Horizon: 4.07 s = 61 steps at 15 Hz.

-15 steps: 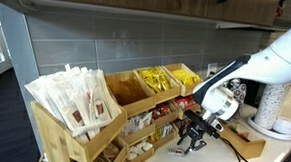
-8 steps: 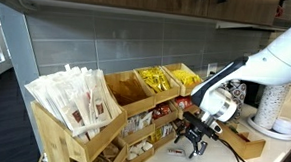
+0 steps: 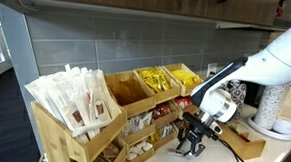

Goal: Lift the tomato ketchup from the cupboard and put it on the bottom second shelf to the right

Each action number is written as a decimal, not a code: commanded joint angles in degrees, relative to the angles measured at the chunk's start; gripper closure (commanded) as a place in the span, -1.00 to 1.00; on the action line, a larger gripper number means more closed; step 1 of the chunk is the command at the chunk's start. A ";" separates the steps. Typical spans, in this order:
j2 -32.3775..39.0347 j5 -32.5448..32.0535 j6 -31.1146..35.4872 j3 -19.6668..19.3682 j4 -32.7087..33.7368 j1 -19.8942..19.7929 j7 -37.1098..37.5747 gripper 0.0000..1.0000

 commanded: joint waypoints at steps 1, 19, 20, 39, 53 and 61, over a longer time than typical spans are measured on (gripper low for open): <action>1.01 0.11 -0.27 -0.04 0.31 0.39 0.81 0.76; -3.30 -2.58 -2.22 -0.07 -1.58 0.34 1.74 -0.57; -3.21 -2.54 -2.40 0.00 -1.68 0.40 1.92 -0.71; -0.84 -0.31 -2.59 1.07 -1.30 1.10 2.56 1.00; -8.53 -0.18 2.67 1.82 -3.48 1.40 -5.49 1.00; -12.81 -1.29 8.45 4.10 -4.00 2.10 -7.72 1.00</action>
